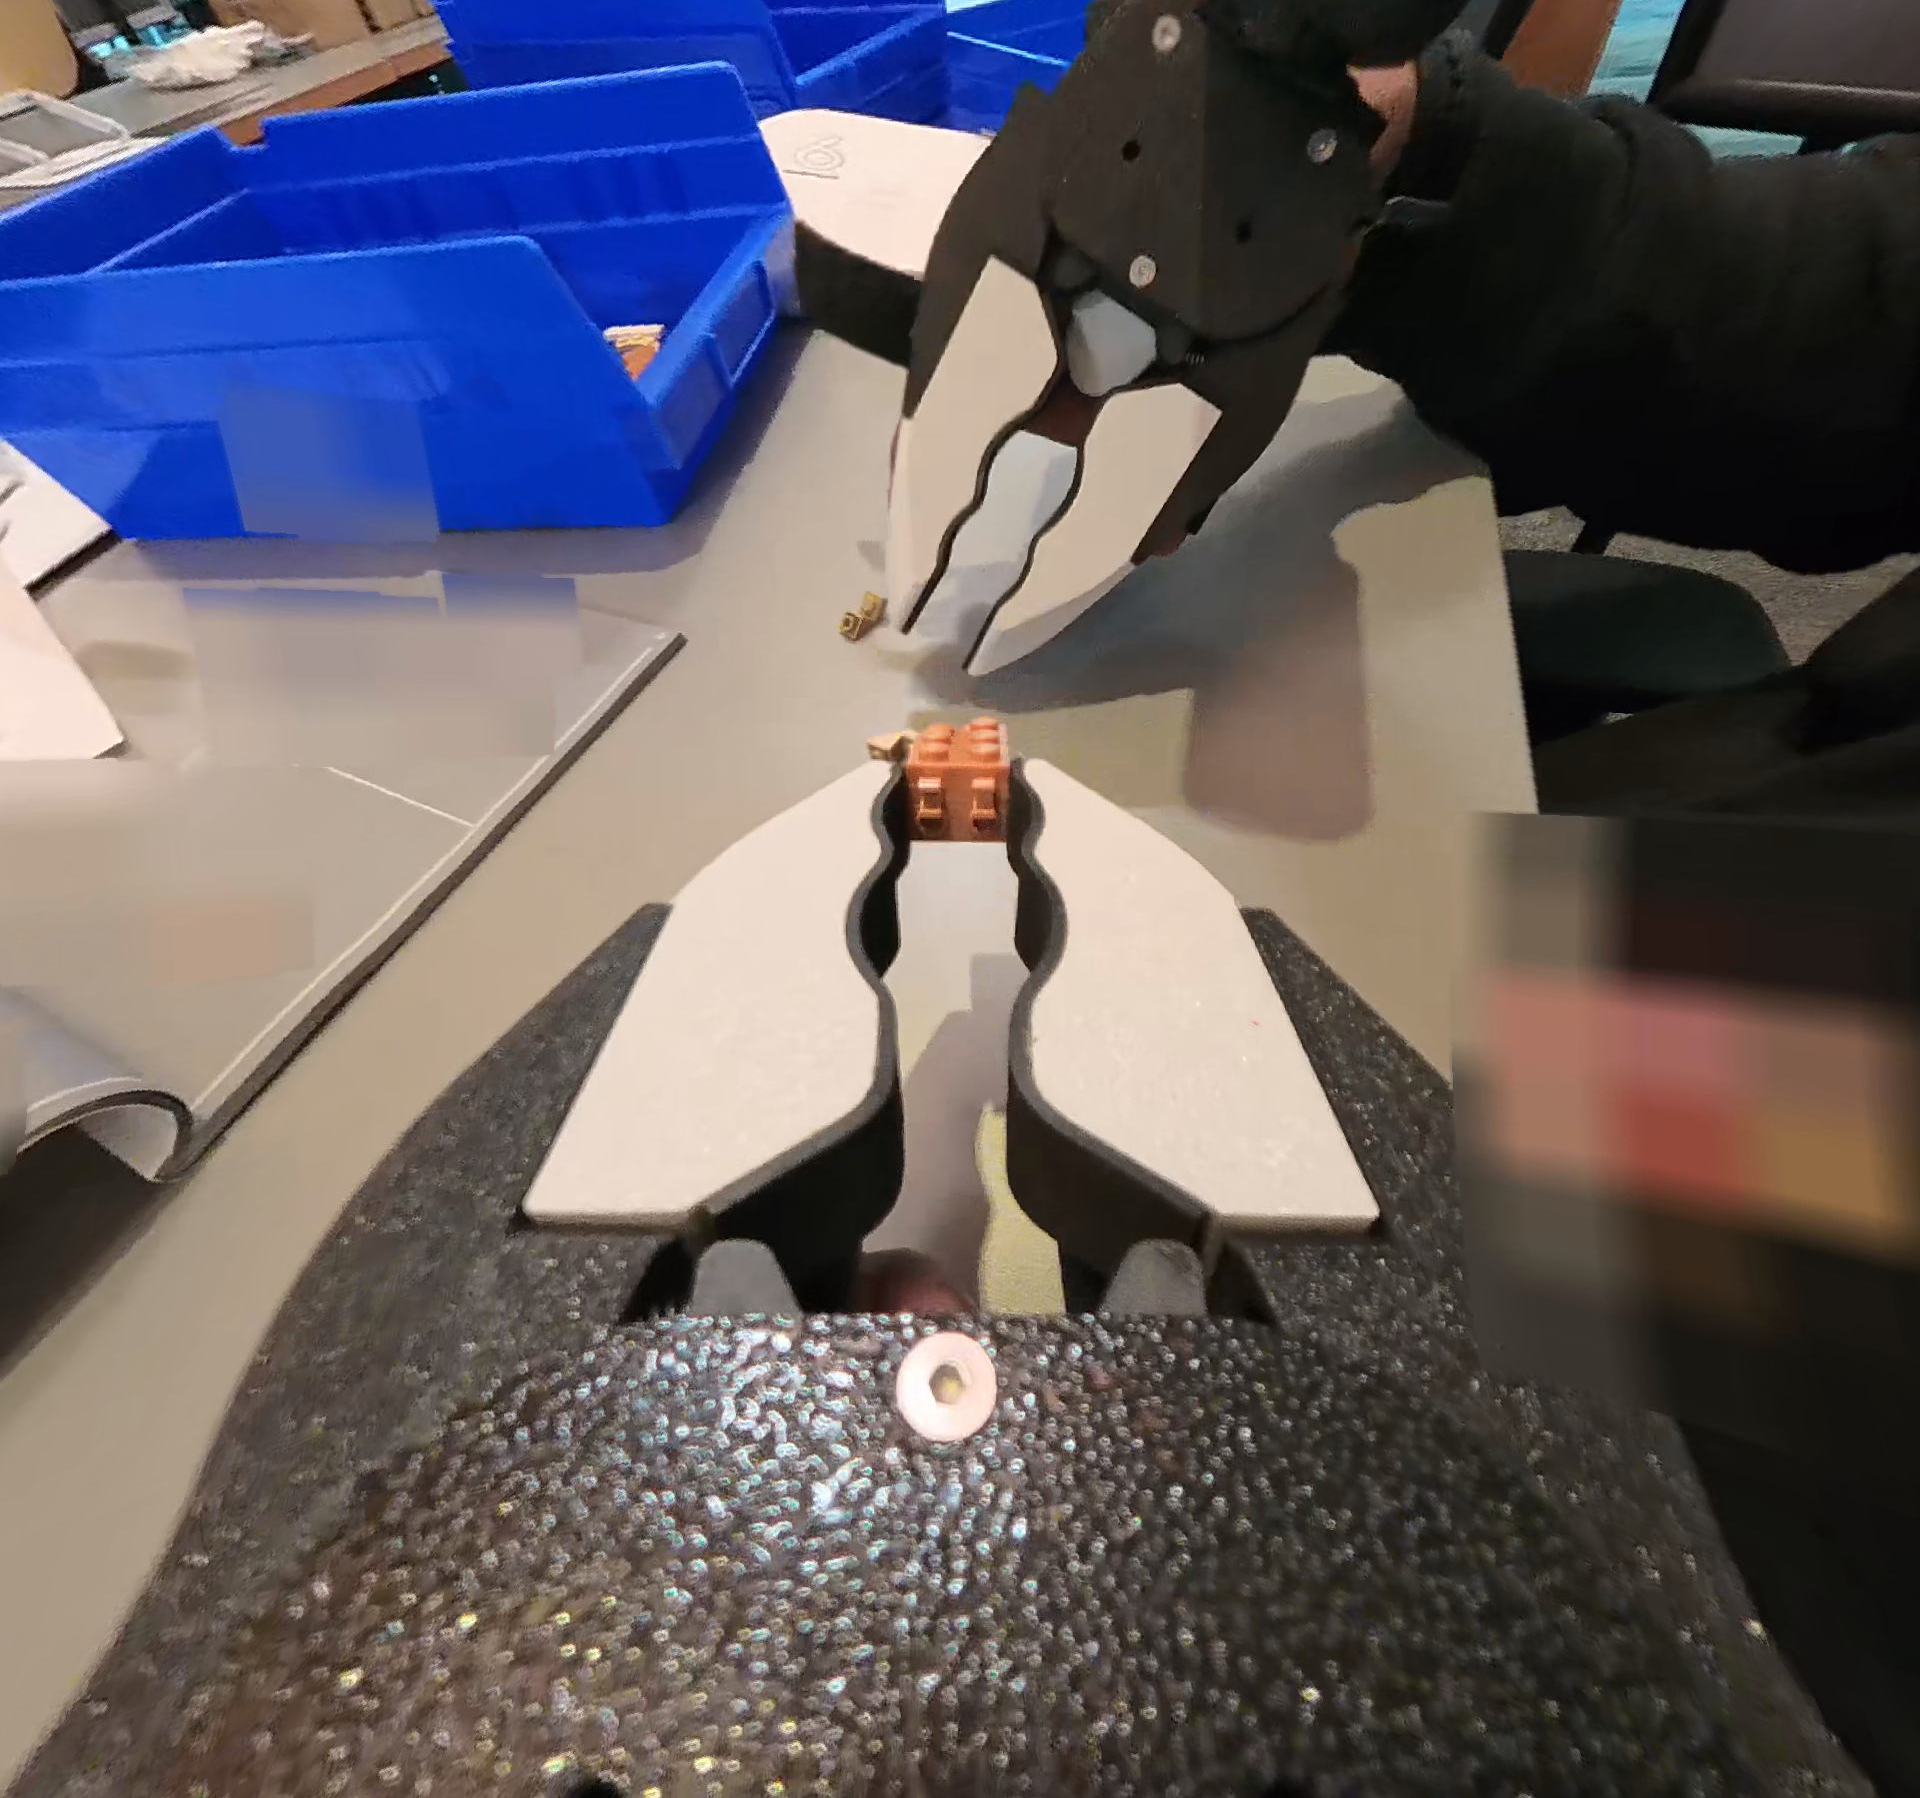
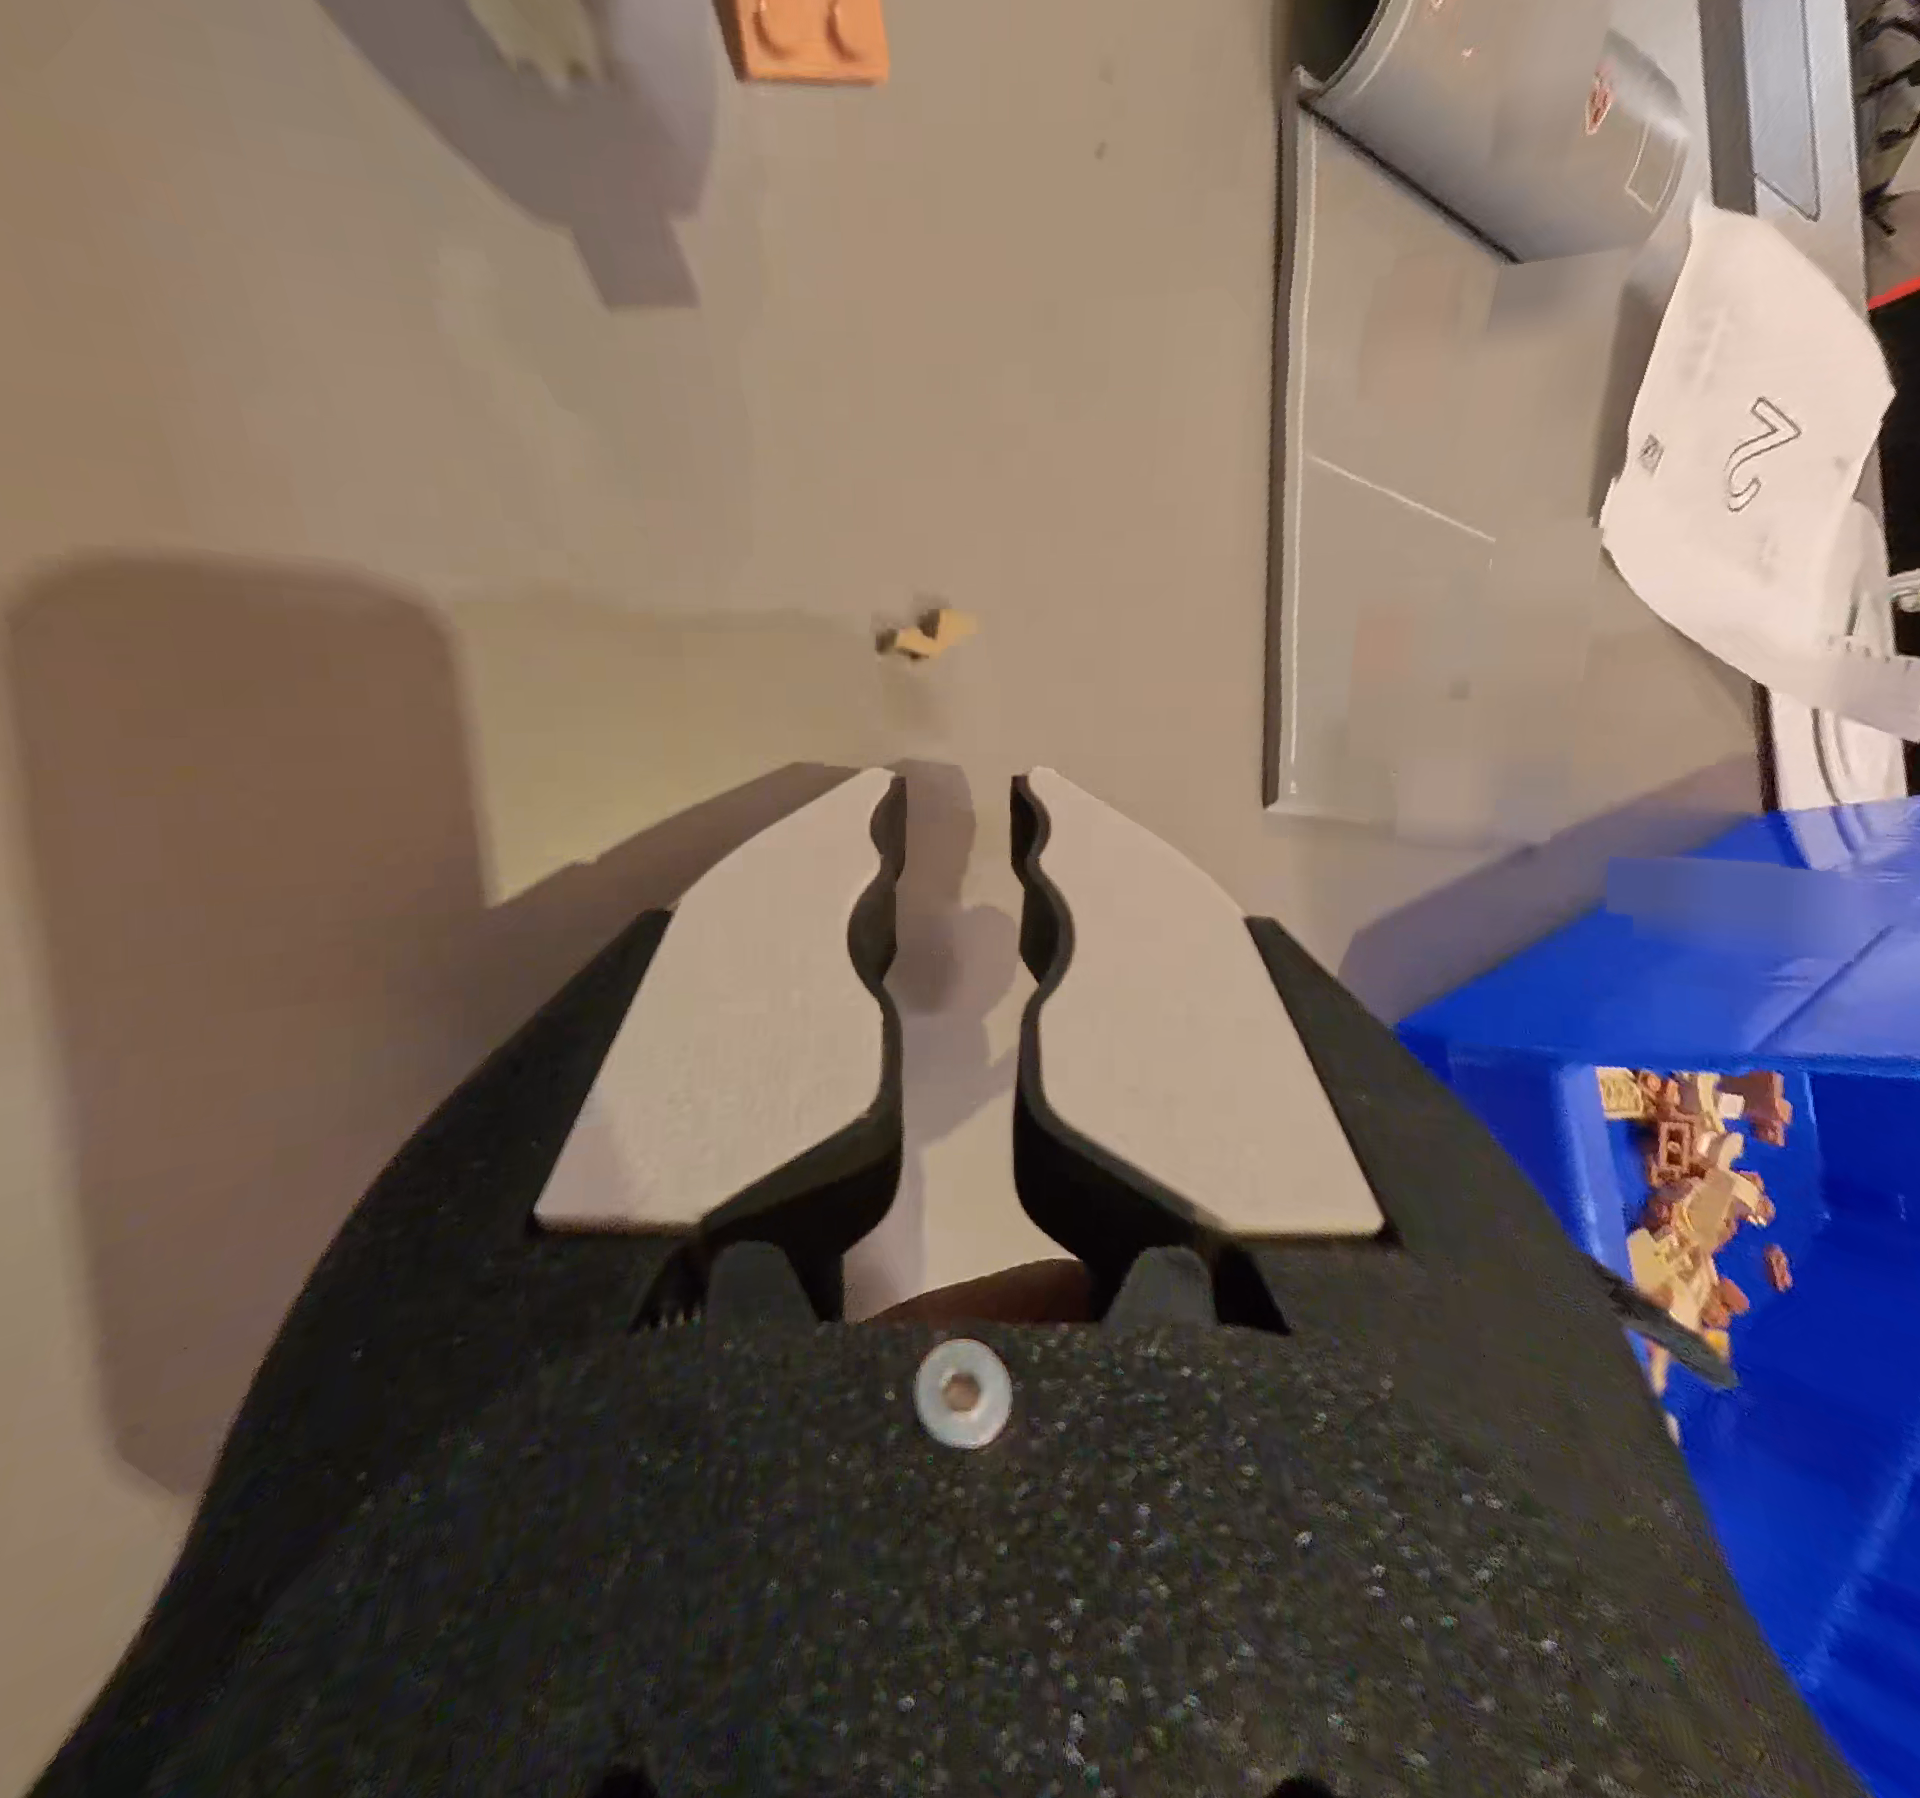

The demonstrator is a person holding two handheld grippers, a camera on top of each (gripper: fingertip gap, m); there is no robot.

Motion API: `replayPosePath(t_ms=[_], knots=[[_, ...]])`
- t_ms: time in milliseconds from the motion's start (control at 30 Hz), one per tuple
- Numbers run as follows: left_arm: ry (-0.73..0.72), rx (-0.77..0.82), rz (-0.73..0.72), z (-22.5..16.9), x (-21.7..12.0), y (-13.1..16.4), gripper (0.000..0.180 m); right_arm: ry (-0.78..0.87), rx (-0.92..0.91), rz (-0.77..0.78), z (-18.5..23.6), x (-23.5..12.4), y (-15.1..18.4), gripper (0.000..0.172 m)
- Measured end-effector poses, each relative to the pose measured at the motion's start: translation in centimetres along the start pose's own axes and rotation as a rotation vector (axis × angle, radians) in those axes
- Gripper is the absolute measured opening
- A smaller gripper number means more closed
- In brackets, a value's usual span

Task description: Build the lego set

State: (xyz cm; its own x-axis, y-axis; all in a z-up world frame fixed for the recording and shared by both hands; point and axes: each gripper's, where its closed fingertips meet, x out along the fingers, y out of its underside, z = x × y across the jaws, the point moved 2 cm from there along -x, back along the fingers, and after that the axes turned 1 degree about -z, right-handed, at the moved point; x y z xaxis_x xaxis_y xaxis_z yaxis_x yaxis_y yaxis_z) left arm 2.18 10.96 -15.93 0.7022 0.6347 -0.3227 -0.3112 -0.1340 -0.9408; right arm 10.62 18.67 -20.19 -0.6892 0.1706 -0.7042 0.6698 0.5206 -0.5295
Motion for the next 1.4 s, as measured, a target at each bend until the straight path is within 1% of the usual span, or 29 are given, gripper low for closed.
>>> replayPosePath(t_ms=[133,200,333,500,600,700,733,800,900,933,1000,1067,1167,1233,1300,1400], knots=[[0.007,0.002,0.035,-0.1,0.4,0.3,0.017,-0.062,0.006,-0.069,0.0,0.7,-0.8,0.020],[0.018,-0.003,0.047,-0.2,0.5,0.5,0.017,-0.078,-0.060,-0.075,0.1,1.0,-1.2,0.020],[0.043,-0.076,0.050,-0.1,0.3,0.5,0.017,-0.105,-0.187,-0.062,-0.3,1.3,-1.4,0.021],[0.096,-0.196,-0.003,-0.2,-0.3,0.0,0.017,-0.170,-0.277,-0.151,-0.1,1.1,-2.6,0.025],[0.142,-0.253,-0.061,-0.3,-0.7,-0.6,0.017,-0.207,-0.307,-0.143,0.1,1.4,-2.5,0.029],[0.193,-0.297,-0.116,-0.5,-1.1,-1.2,0.017,-0.229,-0.318,-0.134,0.1,2.0,-2.3,0.029],[0.208,-0.310,-0.133,-0.5,-1.1,-1.4,0.017,-0.250,-0.310,-0.133,0.3,2.2,-2.2,0.028],[0.232,-0.325,-0.161,-0.7,-1.3,-1.7,0.017,-0.254,-0.291,-0.130,0.4,2.5,-2.1,0.012],[0.245,-0.334,-0.209,-0.6,-1.7,-2.1,0.017,-0.208,-0.294,-0.125,0.2,2.7,-2.0,0.009],[0.243,-0.339,-0.228,-0.6,-1.8,-2.3,0.017,-0.176,-0.288,-0.116,-0.1,2.7,-2.0,0.000],[0.220,-0.350,-0.267,-0.3,-2.1,-2.5,0.017,-0.084,-0.278,-0.101,-0.7,2.9,-2.0,0.000],[0.179,-0.354,-0.304,0.1,-2.3,-2.8,0.017,0.027,-0.270,-0.111,-1.4,2.5,-2.6,0.000],[0.091,-0.325,-0.342,0.4,-2.7,-3.0,0.016,0.193,-0.227,-0.176,-2.2,1.2,-4.4,0.000],[0.023,-0.298,-0.360,0.7,-3.1,-3.0,0.017,0.269,-0.211,-0.190,-2.3,0.5,-4.7,0.000],[-0.030,-0.275,-0.370,0.9,-3.2,-3.1,0.017,0.346,-0.204,-0.169,-2.7,-0.1,-4.1,0.000],[-0.056,-0.247,-0.353,0.7,-3.1,-3.0,0.017,0.375,-0.121,-0.132,-3.7,-0.6,-1.6,0.001]])
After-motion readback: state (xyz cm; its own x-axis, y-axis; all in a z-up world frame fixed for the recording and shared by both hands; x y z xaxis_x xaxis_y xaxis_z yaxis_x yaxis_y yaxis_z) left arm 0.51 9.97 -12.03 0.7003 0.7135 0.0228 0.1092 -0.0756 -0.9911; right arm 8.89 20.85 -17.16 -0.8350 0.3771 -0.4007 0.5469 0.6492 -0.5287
